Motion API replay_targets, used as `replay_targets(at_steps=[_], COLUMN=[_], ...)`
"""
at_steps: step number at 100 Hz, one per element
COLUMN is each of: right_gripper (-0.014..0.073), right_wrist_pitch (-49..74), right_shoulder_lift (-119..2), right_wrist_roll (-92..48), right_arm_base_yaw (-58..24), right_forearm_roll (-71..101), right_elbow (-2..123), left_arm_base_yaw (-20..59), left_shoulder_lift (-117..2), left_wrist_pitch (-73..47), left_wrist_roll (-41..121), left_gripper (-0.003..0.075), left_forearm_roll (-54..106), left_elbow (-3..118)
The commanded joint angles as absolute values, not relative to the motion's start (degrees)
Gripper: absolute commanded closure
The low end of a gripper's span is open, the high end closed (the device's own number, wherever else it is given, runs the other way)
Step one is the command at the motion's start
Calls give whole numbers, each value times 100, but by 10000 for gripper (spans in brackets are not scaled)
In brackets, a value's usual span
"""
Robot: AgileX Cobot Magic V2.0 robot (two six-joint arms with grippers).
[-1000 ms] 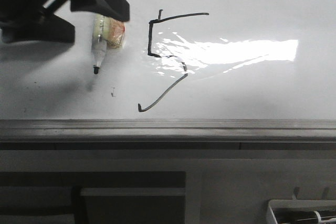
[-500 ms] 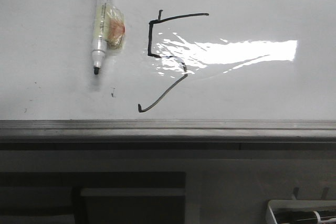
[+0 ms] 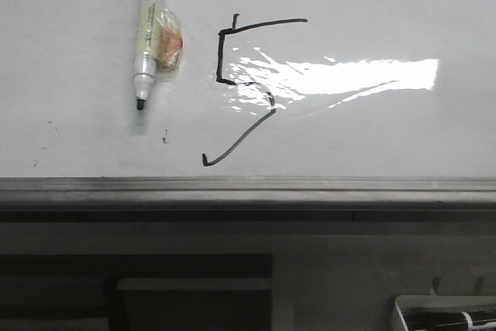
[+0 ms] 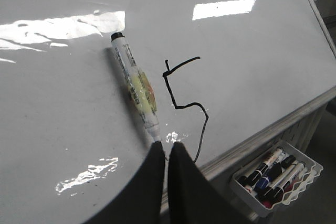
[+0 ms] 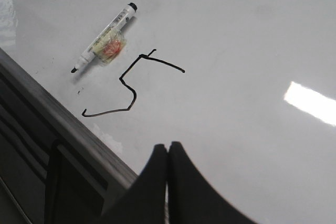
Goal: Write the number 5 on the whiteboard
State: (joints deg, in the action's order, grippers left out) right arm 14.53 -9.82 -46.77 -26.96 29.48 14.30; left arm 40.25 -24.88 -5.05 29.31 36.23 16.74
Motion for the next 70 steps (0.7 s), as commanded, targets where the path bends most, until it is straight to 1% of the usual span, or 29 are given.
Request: replay_targets(at_steps=[1, 16, 29, 33, 42, 50, 61, 70], right_gripper=[654, 654, 654, 654, 654, 654, 654, 654], right_wrist_pitch=[1008, 1008, 1008, 1008, 1008, 1008, 1008, 1008], right_shoulder_lift=[-1027, -1027, -1027, -1027, -1027, -1027, -1027, -1027], right_wrist_roll=[-4659, -4659, -4659, -4659, -4659, -4659, -4659, -4659], right_arm_base_yaw=[-2653, -2653, -2653, -2653, -2653, -2653, -2653, -2653], right_forearm_roll=[2974, 2974, 2974, 2974, 2974, 2974, 2974, 2974], right_elbow=[1571, 1571, 1571, 1571, 1571, 1571, 1571, 1571], left_arm_base_yaw=[4021, 4021, 3974, 3894, 3547, 3043, 2381, 1974], left_shoulder_lift=[-2505, -2505, -2355, -2315, -2105, -1766, -1211, -666], left_wrist_pitch=[-135, -115, 420, 590, 1123, 1513, 1472, 1115], left_wrist_roll=[2948, 2948, 2959, 2995, 2788, 1951, 687, 60], left_gripper=[741, 741, 741, 741, 741, 741, 741, 741], left_forearm_roll=[3702, 3702, 3642, 3410, 2584, 1791, 754, 280], left_elbow=[1767, 1668, 1425, 1326, 963, 594, 148, -73])
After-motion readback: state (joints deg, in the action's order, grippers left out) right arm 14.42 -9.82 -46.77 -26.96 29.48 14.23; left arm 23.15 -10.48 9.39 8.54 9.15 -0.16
